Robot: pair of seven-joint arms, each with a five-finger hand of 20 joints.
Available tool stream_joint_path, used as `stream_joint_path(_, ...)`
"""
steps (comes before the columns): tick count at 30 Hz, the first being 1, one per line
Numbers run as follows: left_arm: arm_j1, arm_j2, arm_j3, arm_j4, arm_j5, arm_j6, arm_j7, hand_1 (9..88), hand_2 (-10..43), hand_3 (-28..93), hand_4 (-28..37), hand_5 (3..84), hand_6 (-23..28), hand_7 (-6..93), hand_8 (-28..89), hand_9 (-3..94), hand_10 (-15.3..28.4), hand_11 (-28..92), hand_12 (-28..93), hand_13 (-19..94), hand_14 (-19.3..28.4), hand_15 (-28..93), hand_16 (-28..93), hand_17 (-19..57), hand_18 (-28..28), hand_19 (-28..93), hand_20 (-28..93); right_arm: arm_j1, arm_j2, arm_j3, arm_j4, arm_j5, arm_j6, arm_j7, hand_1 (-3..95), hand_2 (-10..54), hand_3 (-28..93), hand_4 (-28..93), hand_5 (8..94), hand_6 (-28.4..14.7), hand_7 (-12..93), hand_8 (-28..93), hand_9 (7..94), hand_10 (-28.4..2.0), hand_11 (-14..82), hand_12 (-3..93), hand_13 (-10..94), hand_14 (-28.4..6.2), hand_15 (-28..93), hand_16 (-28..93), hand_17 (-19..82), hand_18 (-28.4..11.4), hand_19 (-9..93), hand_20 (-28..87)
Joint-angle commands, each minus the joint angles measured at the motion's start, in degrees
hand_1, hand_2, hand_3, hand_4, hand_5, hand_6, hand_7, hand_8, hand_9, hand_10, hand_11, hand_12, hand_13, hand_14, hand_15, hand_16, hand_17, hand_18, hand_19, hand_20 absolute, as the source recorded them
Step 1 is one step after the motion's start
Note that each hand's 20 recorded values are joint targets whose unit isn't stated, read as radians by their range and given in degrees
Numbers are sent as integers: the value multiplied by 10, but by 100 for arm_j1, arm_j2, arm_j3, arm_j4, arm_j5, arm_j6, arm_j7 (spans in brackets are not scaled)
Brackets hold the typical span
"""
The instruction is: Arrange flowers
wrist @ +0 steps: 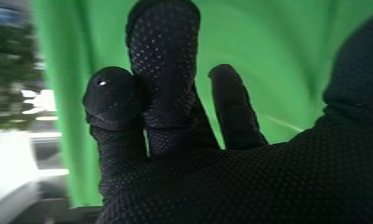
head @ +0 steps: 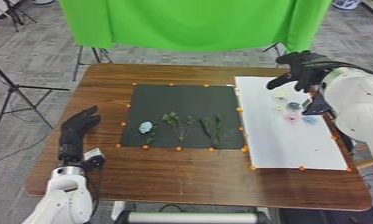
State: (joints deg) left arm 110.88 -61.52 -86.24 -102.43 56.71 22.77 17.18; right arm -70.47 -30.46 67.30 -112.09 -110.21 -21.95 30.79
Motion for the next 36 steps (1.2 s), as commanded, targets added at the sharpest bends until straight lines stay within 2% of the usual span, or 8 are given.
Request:
stream_joint_path(1,151,-121,-20,-7,3,67,30,268,115,715,-231,553,-38,177,-110,539,139,215,84,407,158,234,-50,48,103,80,137,-927,66,327,279,-66,51,300,159,-95,448,-236,372,-19,29,-37,512,-207,70,180,843,-80,543,261,551,-177,930,409)
stream_joint_path(5,160,-129,-5,-16,-13,121,56,268,115,715,-231,553,-38,180,-110,540,138,219,86,407,159,240,-48,46,108,89,142,-1136,-38,384,422,-2,112,391,145,-95,499,-252,379,-21,35,-38,525,-203,71,194,843,-78,551,262,553,-179,932,413)
stream_joint_path(13,144,-147,17,-7,-2,103,39,267,116,716,-231,555,-39,182,-111,542,137,222,87,411,160,246,-50,46,111,92,143,-1412,-147,439,552,-25,162,494,159,-95,531,-248,393,-16,51,-42,538,-197,74,199,844,-78,565,264,558,-176,932,428)
stream_joint_path(17,155,-158,17,-17,0,104,31,268,116,715,-231,555,-38,181,-111,543,138,223,87,411,159,247,-51,46,111,92,143,-1566,-170,416,590,-113,475,358,169,-95,568,-239,412,-9,67,-48,552,-191,76,200,845,-75,574,263,563,-175,932,437)
stream_joint_path(22,145,-166,26,-23,-3,97,18,268,117,715,-231,556,-37,181,-111,544,137,224,87,412,160,248,-51,46,111,93,143,-1649,-230,313,629,-220,610,292,211,-95,596,-221,452,-4,90,-57,603,-175,107,203,853,-69,597,263,574,-168,932,468)
stream_joint_path(31,135,-172,30,-34,7,93,-20,271,116,714,-232,554,-37,181,-110,544,138,225,88,411,160,248,-52,45,112,93,143,-1704,-348,172,784,-242,583,336,248,-95,614,-220,462,1,104,-66,609,-170,115,197,858,-63,599,263,582,-165,932,478)
stream_joint_path(36,116,-165,46,-26,28,59,-56,272,116,714,-230,554,-35,180,-110,544,138,225,88,410,161,247,-51,45,112,93,143,-1776,-344,66,832,-267,992,396,311,-95,632,-210,500,-8,120,-72,630,-163,128,194,864,-58,596,259,588,-158,932,474)
